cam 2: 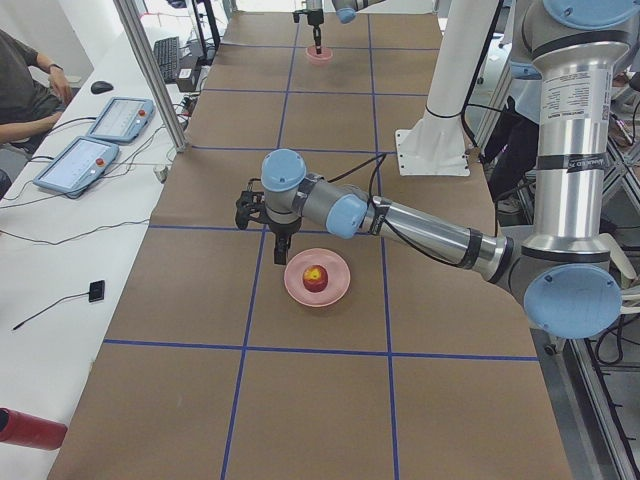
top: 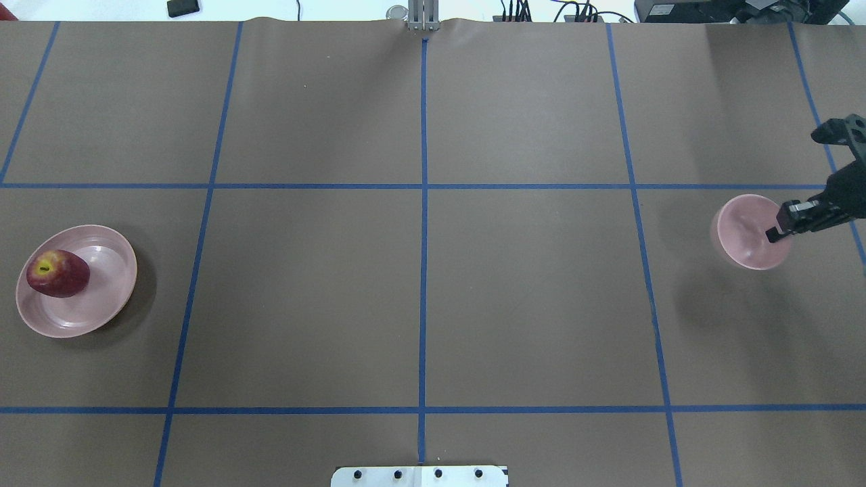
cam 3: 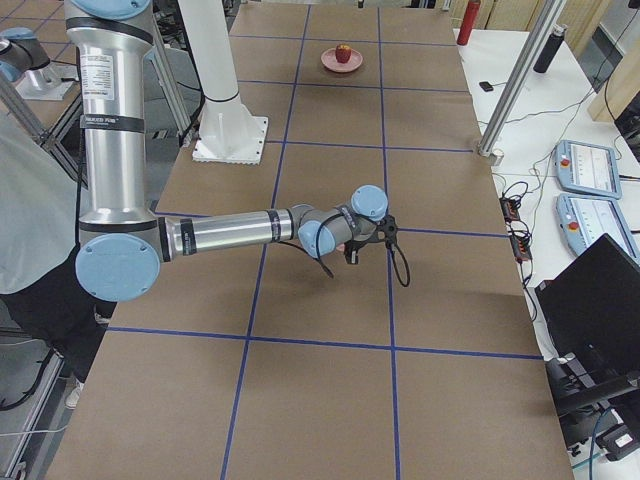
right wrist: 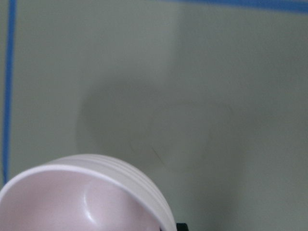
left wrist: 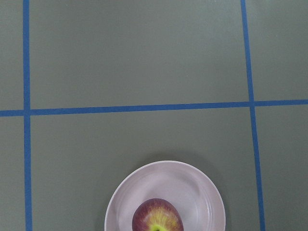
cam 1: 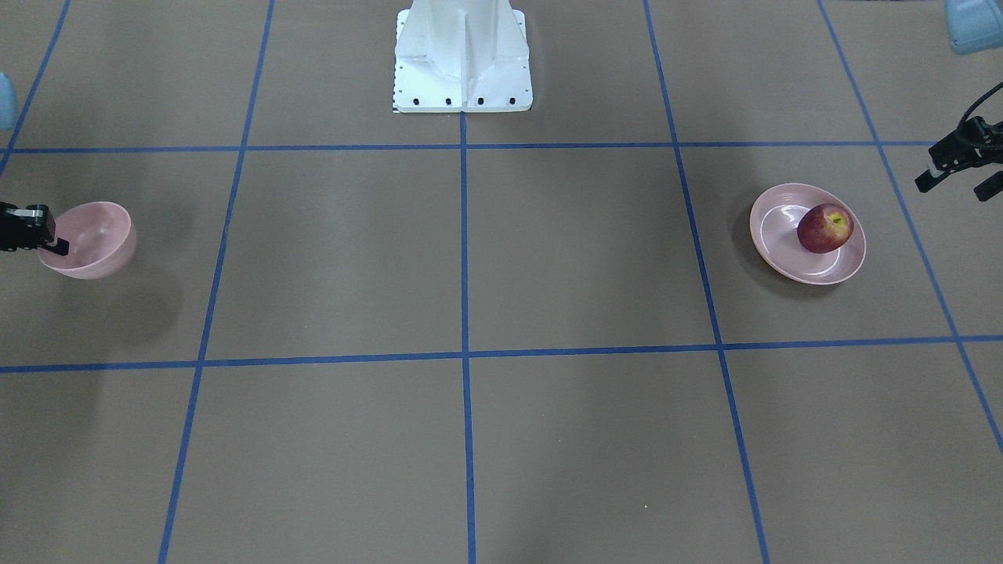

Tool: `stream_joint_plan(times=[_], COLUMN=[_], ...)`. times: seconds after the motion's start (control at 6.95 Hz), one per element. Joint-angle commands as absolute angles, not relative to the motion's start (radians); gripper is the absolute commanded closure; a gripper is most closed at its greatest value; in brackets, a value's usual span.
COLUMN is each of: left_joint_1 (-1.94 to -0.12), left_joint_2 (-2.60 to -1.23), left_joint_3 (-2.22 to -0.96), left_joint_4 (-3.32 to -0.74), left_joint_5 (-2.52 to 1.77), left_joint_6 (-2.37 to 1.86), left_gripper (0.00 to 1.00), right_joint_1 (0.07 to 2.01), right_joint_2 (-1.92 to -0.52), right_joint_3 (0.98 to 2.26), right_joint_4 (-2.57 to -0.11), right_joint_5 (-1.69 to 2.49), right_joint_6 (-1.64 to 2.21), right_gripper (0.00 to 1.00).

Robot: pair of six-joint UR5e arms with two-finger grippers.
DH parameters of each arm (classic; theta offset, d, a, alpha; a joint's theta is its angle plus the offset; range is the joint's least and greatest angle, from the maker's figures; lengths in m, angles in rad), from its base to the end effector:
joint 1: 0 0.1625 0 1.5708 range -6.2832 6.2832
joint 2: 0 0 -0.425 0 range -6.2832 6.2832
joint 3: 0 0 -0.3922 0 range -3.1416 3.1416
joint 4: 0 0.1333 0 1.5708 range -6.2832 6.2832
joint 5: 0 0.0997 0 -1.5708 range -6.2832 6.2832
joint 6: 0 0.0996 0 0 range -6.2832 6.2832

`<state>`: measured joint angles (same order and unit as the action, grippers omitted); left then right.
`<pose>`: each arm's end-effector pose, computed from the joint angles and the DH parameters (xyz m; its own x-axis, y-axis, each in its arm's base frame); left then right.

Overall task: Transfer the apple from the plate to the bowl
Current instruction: 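Grasp the rim of the small pink bowl with the right gripper, then carry the pink bowl with the right gripper to table center, set down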

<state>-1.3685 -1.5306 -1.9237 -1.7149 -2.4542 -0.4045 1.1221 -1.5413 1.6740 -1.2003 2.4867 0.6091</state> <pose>0.0400 -0.4751 0.4792 0.5794 0.0782 -0.8113 0.0519 0.9898 0.1325 -0.1757 -0.4902 0.5405 0.5314 -0.0477 0.8457 0.0926 0.9957 -0.0020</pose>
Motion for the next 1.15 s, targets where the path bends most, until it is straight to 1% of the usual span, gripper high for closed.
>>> stream_joint_plan(times=[0.0, 0.14, 0.29, 0.72, 1.01], left_joint_1=[-1.368, -1.37, -1.368, -1.368, -1.368], left_joint_2=[-1.528, -1.525, -1.519, -1.508, -1.502], left_joint_3=[-1.924, -1.928, -1.93, -1.922, -1.924], left_joint_4=[-1.735, -1.736, -1.736, -1.738, -1.738], left_joint_5=[-2.377, -2.373, -2.372, -2.375, -2.376], left_joint_6=[-0.403, -0.41, -0.408, -0.405, -0.407], left_gripper=[0.02, 0.02, 0.02, 0.02, 0.02], right_joint_1=[1.018, 0.938, 0.896, 0.803, 0.779], right_joint_2=[-1.334, -1.209, -1.14, -0.838, -0.761], right_joint_3=[1.617, 1.568, 1.536, 1.306, 1.224], right_joint_4=[-1.203, -1.203, -1.203, -1.2, -1.192], right_joint_5=[2.453, 2.404, 2.364, 2.271, 2.237], right_joint_6=[0.815, 0.963, 1.021, 1.226, 1.239], right_gripper=[1.0, 1.0, 1.0, 1.0, 1.0])
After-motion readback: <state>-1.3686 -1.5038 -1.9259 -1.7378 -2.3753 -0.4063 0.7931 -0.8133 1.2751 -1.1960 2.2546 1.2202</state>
